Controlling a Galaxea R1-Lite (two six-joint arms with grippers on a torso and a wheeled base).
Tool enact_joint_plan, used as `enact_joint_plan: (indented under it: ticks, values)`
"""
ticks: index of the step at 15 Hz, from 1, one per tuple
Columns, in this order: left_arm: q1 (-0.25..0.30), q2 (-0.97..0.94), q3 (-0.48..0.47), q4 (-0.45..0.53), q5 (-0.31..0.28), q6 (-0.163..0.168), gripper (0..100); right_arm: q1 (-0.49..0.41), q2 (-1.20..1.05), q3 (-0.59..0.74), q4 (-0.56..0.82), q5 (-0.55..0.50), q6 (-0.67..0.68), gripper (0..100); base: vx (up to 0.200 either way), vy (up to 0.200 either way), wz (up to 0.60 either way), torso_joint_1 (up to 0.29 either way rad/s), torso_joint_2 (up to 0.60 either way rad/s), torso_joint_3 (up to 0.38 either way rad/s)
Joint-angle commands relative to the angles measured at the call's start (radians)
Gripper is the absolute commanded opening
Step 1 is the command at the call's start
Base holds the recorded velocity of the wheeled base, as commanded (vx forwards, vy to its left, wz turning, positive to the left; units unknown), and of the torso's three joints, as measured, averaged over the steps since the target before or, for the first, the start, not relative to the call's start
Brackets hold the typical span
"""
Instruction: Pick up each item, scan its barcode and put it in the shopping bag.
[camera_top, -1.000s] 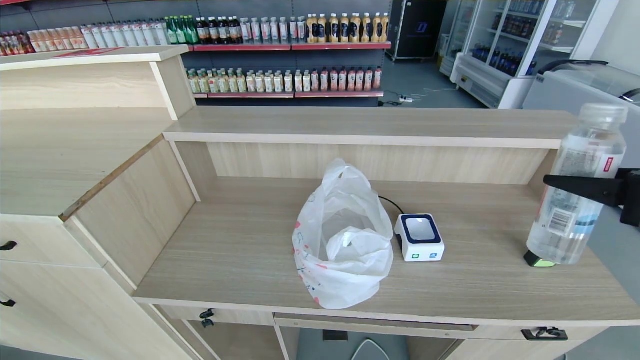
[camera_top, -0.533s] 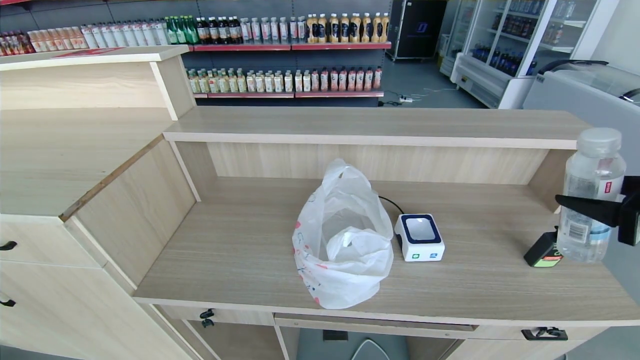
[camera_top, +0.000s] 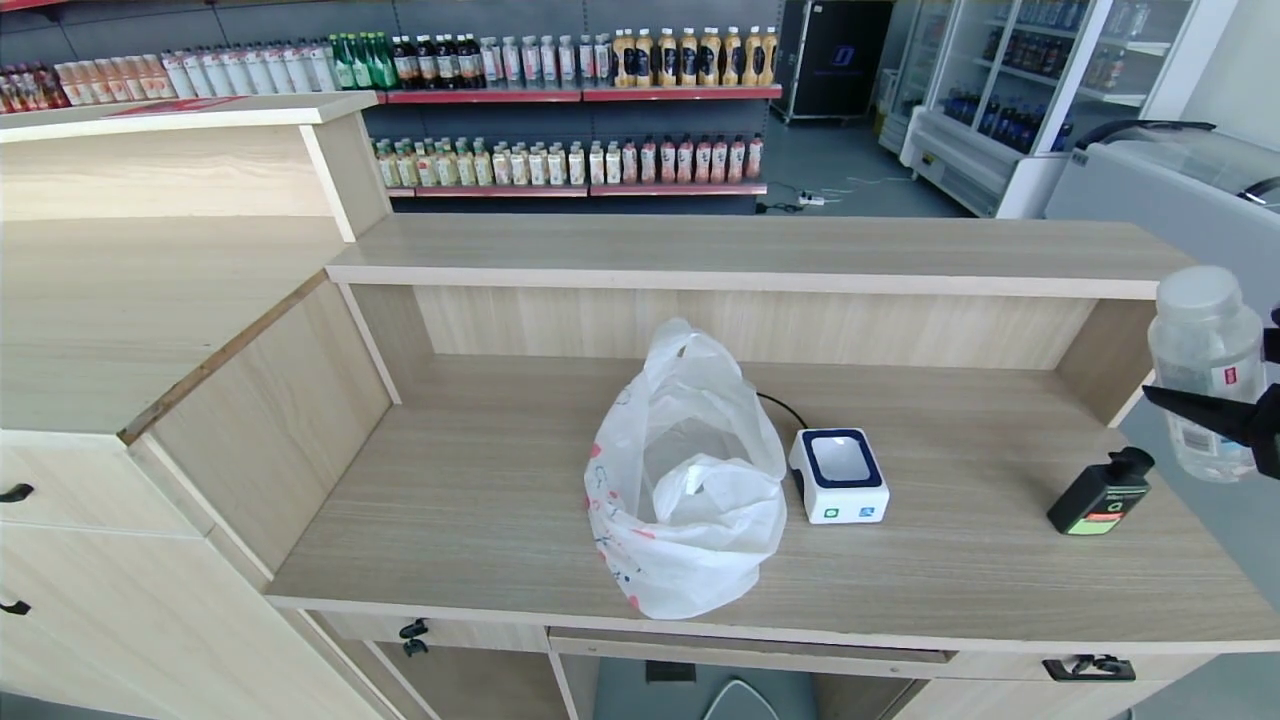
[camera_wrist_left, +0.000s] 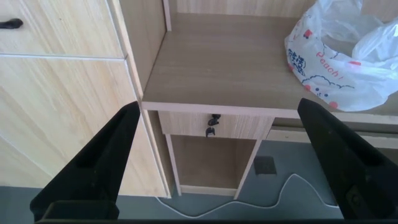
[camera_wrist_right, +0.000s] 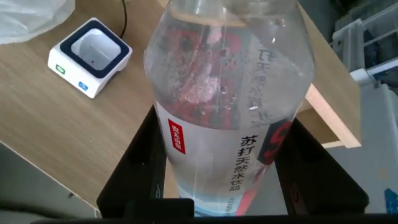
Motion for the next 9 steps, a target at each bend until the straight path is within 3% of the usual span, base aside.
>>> enact_joint_plan:
  ticks: [1, 5, 9]
  values:
    - [0.000, 0.001, 0.000, 0.000, 0.000, 0.000, 100, 0.000, 0.098, -0.018, -0.029, 0.033, -0.034, 0, 0.000, 0.000, 0.00, 0.000, 0.00, 0.000]
    - [0.000, 0.001, 0.000, 0.000, 0.000, 0.000, 100, -0.023, 0.286, -0.089, -0.110, 0.090, -0.132, 0, 0.000, 0.000, 0.00, 0.000, 0.00, 0.000]
    - [0.000, 0.001, 0.000, 0.000, 0.000, 0.000, 100, -0.044, 0.379, -0.078, -0.164, 0.133, -0.341, 0, 0.000, 0.000, 0.00, 0.000, 0.00, 0.000]
